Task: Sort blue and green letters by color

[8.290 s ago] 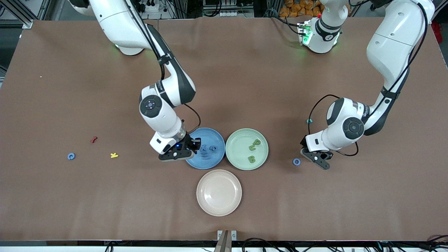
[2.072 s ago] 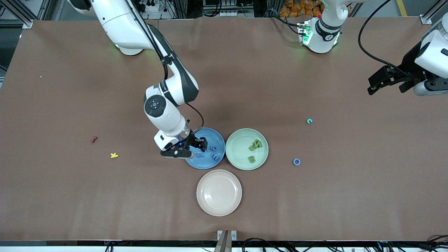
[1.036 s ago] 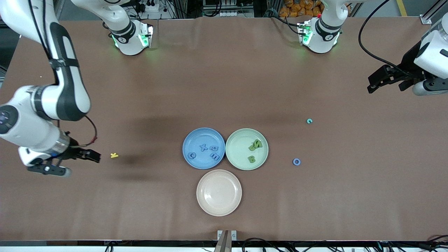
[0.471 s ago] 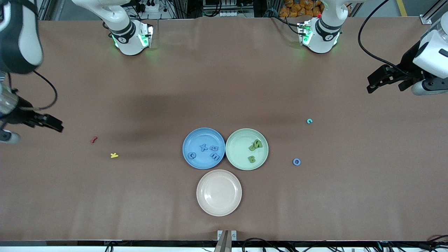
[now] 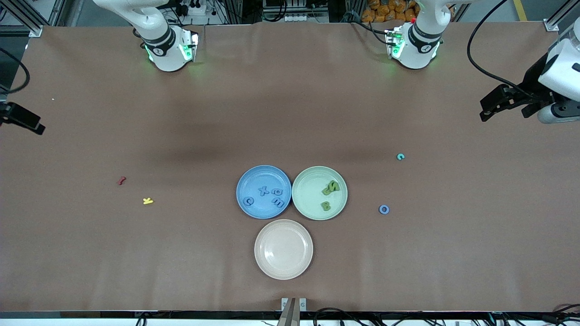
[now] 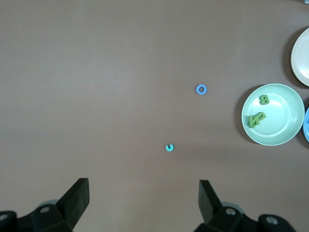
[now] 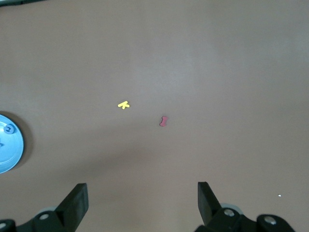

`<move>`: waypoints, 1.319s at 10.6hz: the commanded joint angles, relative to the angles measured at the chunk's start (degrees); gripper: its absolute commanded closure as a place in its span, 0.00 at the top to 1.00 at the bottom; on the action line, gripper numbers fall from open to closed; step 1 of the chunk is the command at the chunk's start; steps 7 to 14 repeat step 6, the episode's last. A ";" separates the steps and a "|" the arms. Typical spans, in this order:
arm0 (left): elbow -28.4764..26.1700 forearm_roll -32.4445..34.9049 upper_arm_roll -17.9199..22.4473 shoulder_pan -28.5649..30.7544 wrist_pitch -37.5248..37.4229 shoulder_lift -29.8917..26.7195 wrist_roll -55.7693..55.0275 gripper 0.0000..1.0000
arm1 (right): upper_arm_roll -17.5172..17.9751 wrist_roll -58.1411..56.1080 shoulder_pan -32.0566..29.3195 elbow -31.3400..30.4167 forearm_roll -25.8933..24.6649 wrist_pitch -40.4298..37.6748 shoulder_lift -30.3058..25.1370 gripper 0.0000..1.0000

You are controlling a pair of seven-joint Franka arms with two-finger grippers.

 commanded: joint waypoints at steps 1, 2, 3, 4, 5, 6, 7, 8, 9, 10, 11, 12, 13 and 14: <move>1.77 1.73 -0.29 0.16 -1.03 0.20 0.63 1.00 | 0.65 0.26 -0.11 -2.49 -0.24 -0.98 -3.73 1.00; 1.86 1.56 -0.12 0.33 -1.03 0.20 0.63 1.00 | 0.65 0.35 0.07 -4.07 -0.24 -0.19 -3.91 1.00; 1.86 1.56 -0.03 0.33 -1.03 0.20 0.63 1.00 | 0.91 0.78 0.07 -4.35 -0.24 0.94 -3.82 1.00; 1.86 1.47 0.14 0.33 -1.03 0.29 0.72 1.00 | 0.92 0.87 0.24 -4.27 -0.24 1.13 -3.74 1.00; 1.86 1.47 0.15 0.33 -1.03 0.20 0.72 1.00 | 0.92 0.79 0.33 -4.44 -0.24 1.83 -3.56 1.00; 1.86 1.56 0.15 0.25 -1.03 0.20 0.11 1.00 | 0.92 0.87 0.42 -4.44 -0.24 2.18 -3.38 1.00; 1.86 1.56 0.15 0.25 -1.03 0.20 0.11 1.00 | 0.92 0.87 0.42 -4.44 -0.24 2.18 -3.38 1.00; 1.86 1.56 0.15 0.25 -1.03 0.20 0.11 1.00 | 0.92 0.87 0.42 -4.44 -0.24 2.18 -3.38 1.00; 1.86 1.56 0.15 0.25 -1.03 0.20 0.11 1.00 | 0.92 0.87 0.42 -4.44 -0.24 2.18 -3.38 1.00; 1.86 1.56 0.15 0.25 -1.03 0.20 0.11 1.00 | 0.92 0.87 0.42 -4.44 -0.24 2.18 -3.38 1.00; 1.86 1.56 0.15 0.25 -1.03 0.20 0.11 1.00 | 0.92 0.87 0.42 -4.44 -0.24 2.18 -3.38 1.00; 1.86 1.56 0.15 0.25 -1.03 0.20 0.11 1.00 | 0.92 0.87 0.42 -4.44 -0.24 2.18 -3.38 1.00; 1.86 1.56 0.15 0.25 -1.03 0.20 0.11 1.00 | 0.92 0.87 0.42 -4.44 -0.24 2.18 -3.38 1.00; 1.86 1.56 0.15 0.25 -1.03 0.20 0.11 1.00 | 0.92 0.87 0.42 -4.44 -0.24 2.18 -3.38 1.00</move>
